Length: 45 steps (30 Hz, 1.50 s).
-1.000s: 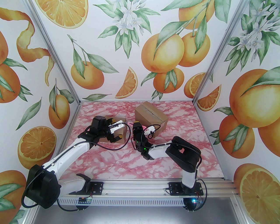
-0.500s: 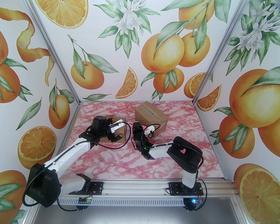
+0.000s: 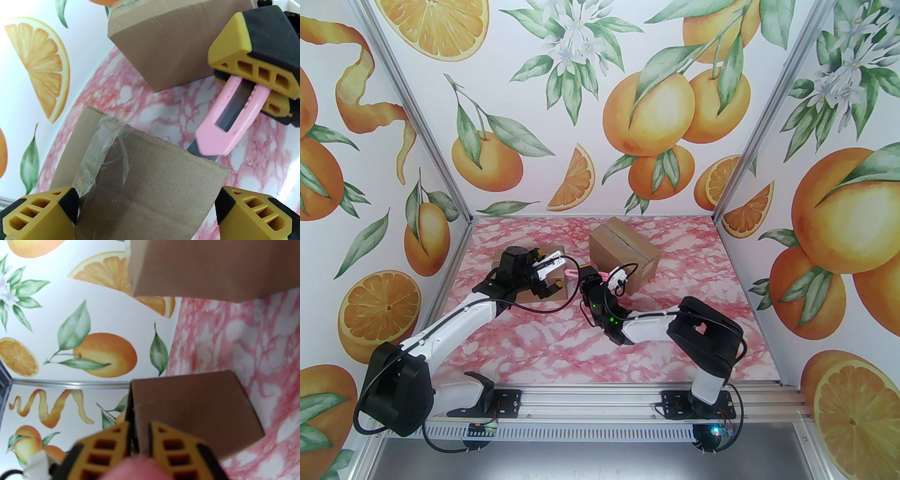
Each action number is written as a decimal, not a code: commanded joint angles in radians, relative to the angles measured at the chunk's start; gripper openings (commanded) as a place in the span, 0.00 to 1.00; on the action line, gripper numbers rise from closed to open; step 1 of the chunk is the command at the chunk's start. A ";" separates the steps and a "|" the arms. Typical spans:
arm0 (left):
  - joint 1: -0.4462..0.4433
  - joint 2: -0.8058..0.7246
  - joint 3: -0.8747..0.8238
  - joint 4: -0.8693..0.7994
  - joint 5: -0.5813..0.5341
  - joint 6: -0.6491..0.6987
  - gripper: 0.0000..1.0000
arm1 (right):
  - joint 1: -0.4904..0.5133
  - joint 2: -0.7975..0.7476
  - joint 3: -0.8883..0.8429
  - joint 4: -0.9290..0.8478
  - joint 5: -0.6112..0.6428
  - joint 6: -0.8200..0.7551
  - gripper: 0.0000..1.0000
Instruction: Unpack the express box
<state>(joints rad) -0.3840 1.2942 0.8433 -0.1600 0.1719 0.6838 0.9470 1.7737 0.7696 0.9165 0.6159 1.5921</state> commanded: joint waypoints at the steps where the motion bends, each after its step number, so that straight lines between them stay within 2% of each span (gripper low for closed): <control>1: 0.010 -0.041 0.017 -0.027 -0.025 0.005 1.00 | -0.017 -0.062 -0.041 0.050 0.051 -0.056 0.00; 8: 0.023 -0.096 0.047 -0.119 0.025 -0.018 1.00 | -0.099 -0.169 -0.077 0.020 0.008 -0.172 0.00; 14: 0.039 -0.147 0.126 -0.208 0.067 -0.072 1.00 | -0.149 -0.315 -0.100 -0.251 -0.087 -0.181 0.00; 20: 0.116 -0.030 0.328 -0.346 0.010 -0.162 1.00 | -0.151 -0.393 -0.079 -0.519 -0.160 -0.132 0.00; 27: 0.267 0.191 0.572 -0.449 0.026 -0.333 1.00 | -0.149 -0.286 0.003 -0.547 -0.294 -0.126 0.00; 31: 0.306 0.261 0.641 -0.488 0.072 -0.390 1.00 | -0.149 -0.237 0.033 -0.556 -0.346 -0.120 0.00; 32: 0.313 0.286 0.668 -0.510 0.088 -0.405 1.00 | -0.148 -0.218 0.046 -0.560 -0.368 -0.119 0.00; 34: 0.320 0.337 0.730 -0.562 0.237 -0.444 0.98 | -0.150 -0.171 0.100 -0.582 -0.424 -0.175 0.00; 38: 0.319 0.331 0.710 -0.525 0.332 -0.474 0.96 | -0.163 -0.141 0.168 -0.617 -0.485 -0.329 0.00; 41: 0.319 0.361 0.749 -0.576 0.331 -0.461 0.95 | -0.193 -0.106 0.222 -0.703 -0.585 -0.373 0.00; 45: 0.320 0.391 0.788 -0.621 0.285 -0.459 0.94 | -0.208 -0.068 0.275 -0.823 -0.648 -0.388 0.00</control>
<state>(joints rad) -0.0666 1.6653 1.5803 -0.7280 0.4438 0.2375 0.7521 1.6733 0.9970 0.2211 0.0616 1.2610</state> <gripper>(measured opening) 0.946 0.192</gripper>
